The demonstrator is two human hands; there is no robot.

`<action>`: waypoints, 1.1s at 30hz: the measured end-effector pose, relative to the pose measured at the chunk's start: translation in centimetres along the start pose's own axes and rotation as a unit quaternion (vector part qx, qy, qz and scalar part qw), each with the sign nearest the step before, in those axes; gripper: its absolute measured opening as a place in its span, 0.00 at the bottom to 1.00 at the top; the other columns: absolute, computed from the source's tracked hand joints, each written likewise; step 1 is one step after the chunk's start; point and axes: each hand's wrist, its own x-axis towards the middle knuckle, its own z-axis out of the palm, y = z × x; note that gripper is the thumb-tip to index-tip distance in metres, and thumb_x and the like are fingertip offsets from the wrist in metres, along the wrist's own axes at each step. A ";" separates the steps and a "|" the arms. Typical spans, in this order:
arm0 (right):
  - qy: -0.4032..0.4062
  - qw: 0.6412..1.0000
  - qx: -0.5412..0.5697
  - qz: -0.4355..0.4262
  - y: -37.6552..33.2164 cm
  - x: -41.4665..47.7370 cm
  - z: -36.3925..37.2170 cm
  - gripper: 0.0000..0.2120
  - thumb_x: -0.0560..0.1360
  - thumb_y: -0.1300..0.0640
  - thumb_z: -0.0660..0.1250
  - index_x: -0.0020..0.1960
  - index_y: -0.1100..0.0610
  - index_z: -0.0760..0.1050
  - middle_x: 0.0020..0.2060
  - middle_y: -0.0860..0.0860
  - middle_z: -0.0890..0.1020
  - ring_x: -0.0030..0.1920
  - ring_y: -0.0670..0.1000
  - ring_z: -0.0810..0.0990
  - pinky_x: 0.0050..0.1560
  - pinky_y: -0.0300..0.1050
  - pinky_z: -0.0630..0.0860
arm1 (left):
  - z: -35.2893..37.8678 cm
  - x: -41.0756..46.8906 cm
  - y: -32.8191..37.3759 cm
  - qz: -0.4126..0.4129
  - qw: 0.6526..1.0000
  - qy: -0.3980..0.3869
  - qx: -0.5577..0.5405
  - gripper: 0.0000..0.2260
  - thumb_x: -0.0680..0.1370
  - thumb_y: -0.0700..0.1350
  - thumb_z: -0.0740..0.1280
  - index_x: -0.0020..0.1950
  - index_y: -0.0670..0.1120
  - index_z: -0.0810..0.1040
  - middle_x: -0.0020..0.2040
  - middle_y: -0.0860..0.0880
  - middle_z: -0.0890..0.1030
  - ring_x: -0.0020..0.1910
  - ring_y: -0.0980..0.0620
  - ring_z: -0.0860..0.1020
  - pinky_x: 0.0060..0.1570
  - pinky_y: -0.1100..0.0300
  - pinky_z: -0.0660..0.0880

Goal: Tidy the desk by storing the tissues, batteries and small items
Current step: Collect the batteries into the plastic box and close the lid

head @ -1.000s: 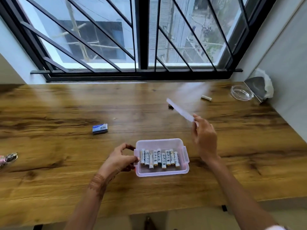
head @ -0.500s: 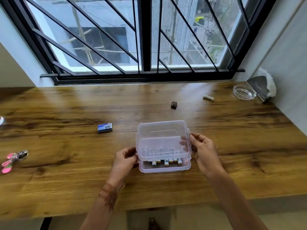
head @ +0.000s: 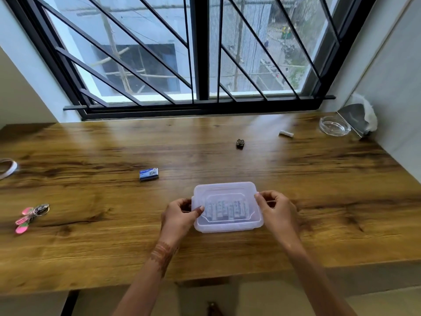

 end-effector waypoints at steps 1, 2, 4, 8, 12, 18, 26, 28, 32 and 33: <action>-0.006 1.000 -0.007 0.000 0.2 -0.1 0.0 0.11 0.74 0.54 0.67 0.54 0.58 0.77 0.46 0.52 0.80 0.43 0.47 0.77 0.35 0.33 0.72 | 0.0 0.1 0.0 0.000 1.000 -0.001 0.005 0.20 0.68 0.44 0.75 0.58 0.42 0.77 0.49 0.47 0.82 0.48 0.50 0.81 0.51 0.48 0.79; -0.012 1.000 -0.011 0.004 0.4 -0.1 0.0 0.12 0.73 0.55 0.68 0.54 0.58 0.76 0.46 0.51 0.79 0.43 0.46 0.77 0.34 0.31 0.71 | 0.0 0.2 -0.1 0.003 1.000 0.000 0.010 0.19 0.68 0.44 0.75 0.57 0.43 0.78 0.48 0.47 0.82 0.47 0.50 0.81 0.51 0.48 0.79; -0.022 0.999 0.004 0.026 0.6 -0.2 0.0 0.13 0.72 0.55 0.70 0.55 0.58 0.75 0.45 0.49 0.78 0.42 0.44 0.75 0.32 0.28 0.68 | 0.0 0.4 -0.4 0.006 1.000 0.002 0.014 0.21 0.67 0.46 0.76 0.57 0.44 0.77 0.49 0.48 0.82 0.48 0.50 0.80 0.51 0.48 0.79; -0.043 0.991 0.095 0.082 1.2 -0.2 0.2 0.18 0.72 0.55 0.70 0.59 0.58 0.72 0.49 0.50 0.78 0.48 0.47 0.76 0.37 0.32 0.73 | -0.4 0.9 -1.1 -0.039 0.999 -0.013 0.020 0.31 0.65 0.52 0.76 0.63 0.43 0.73 0.57 0.46 0.79 0.55 0.47 0.78 0.56 0.47 0.77; -0.106 0.972 0.144 0.152 2.0 0.3 0.1 0.23 0.72 0.50 0.68 0.63 0.59 0.70 0.55 0.54 0.79 0.54 0.51 0.77 0.54 0.49 0.78 | -0.4 0.9 -1.2 -0.107 0.988 -0.084 -0.079 0.25 0.69 0.50 0.74 0.61 0.39 0.75 0.51 0.42 0.82 0.49 0.46 0.81 0.52 0.50 0.79; -0.159 0.951 0.185 0.191 2.3 0.9 -0.6 0.35 0.64 0.45 0.71 0.65 0.60 0.68 0.56 0.55 0.79 0.55 0.52 0.79 0.55 0.50 0.78 | -0.3 0.2 -1.4 -0.070 0.991 -0.065 -0.092 0.23 0.68 0.51 0.73 0.59 0.41 0.76 0.50 0.45 0.83 0.49 0.49 0.81 0.47 0.56 0.78; -0.010 0.978 0.196 0.074 2.3 -1.4 1.4 0.23 0.71 0.59 0.70 0.65 0.59 0.71 0.56 0.53 0.79 0.53 0.49 0.78 0.51 0.42 0.77 | 1.6 -2.2 -1.9 0.098 0.994 0.039 0.000 0.27 0.73 0.45 0.70 0.70 0.42 0.67 0.60 0.48 0.76 0.55 0.53 0.75 0.56 0.55 0.76; -0.015 0.977 0.200 0.065 2.5 -2.0 1.9 0.24 0.74 0.57 0.68 0.68 0.58 0.68 0.59 0.52 0.77 0.56 0.49 0.77 0.52 0.44 0.78 | 1.5 -2.5 -1.9 0.107 0.994 0.033 0.005 0.28 0.74 0.46 0.68 0.72 0.42 0.64 0.65 0.47 0.73 0.59 0.54 0.73 0.59 0.55 0.74; -0.020 0.984 0.174 0.036 2.3 -2.2 1.8 0.24 0.75 0.56 0.65 0.70 0.57 0.65 0.64 0.53 0.75 0.60 0.49 0.75 0.55 0.43 0.77 | 1.3 -2.4 -2.0 0.122 0.992 0.027 0.026 0.26 0.75 0.45 0.67 0.71 0.40 0.63 0.67 0.47 0.72 0.57 0.57 0.70 0.49 0.72 0.73; -0.021 0.987 0.156 0.019 2.3 -2.2 1.7 0.23 0.76 0.57 0.64 0.70 0.58 0.65 0.65 0.52 0.74 0.62 0.48 0.74 0.57 0.42 0.76 | 1.3 -2.3 -2.0 0.126 0.991 0.026 0.036 0.25 0.76 0.44 0.66 0.71 0.40 0.64 0.66 0.47 0.72 0.57 0.57 0.71 0.43 0.77 0.71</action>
